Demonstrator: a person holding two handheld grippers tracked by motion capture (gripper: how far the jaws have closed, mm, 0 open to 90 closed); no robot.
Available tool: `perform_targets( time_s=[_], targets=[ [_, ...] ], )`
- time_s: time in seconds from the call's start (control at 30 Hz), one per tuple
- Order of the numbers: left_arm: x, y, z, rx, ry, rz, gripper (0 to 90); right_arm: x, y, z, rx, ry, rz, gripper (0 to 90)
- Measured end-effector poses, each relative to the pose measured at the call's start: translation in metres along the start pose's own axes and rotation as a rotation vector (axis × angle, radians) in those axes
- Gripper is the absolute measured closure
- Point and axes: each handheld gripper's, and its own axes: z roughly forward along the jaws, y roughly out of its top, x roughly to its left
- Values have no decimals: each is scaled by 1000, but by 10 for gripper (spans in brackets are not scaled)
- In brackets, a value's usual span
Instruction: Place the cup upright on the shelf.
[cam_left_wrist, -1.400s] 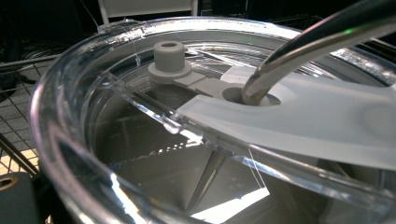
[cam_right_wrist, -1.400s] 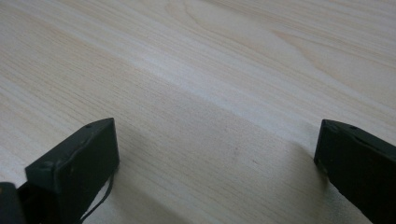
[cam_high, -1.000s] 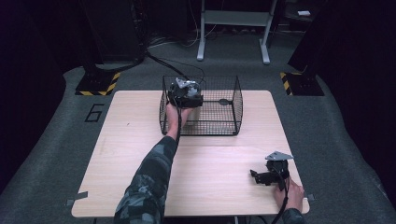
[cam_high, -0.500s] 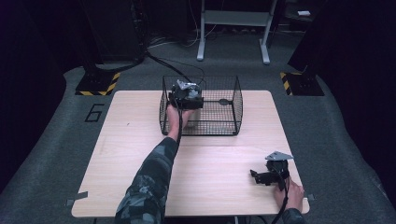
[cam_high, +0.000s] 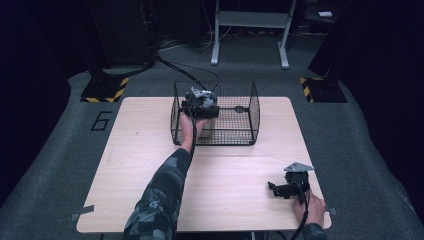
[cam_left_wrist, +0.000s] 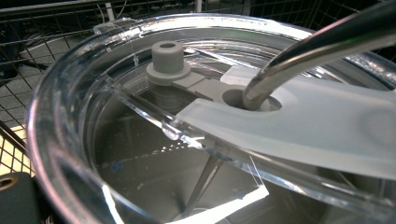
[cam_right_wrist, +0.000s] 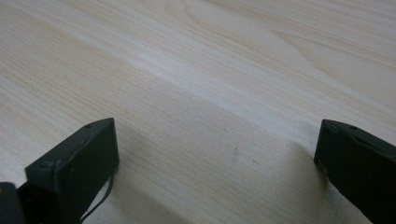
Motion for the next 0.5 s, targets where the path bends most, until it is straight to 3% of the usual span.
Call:
perform_targets(
  time_s=[0.37, 0.5],
  targets=[
    [1, -5, 0, 19, -4, -18, 34, 0, 0, 0, 0, 0, -1, 0],
    [2, -7, -2, 29, -7, -4, 33, 0, 0, 0, 2, -2, -7, 0]
  ],
)
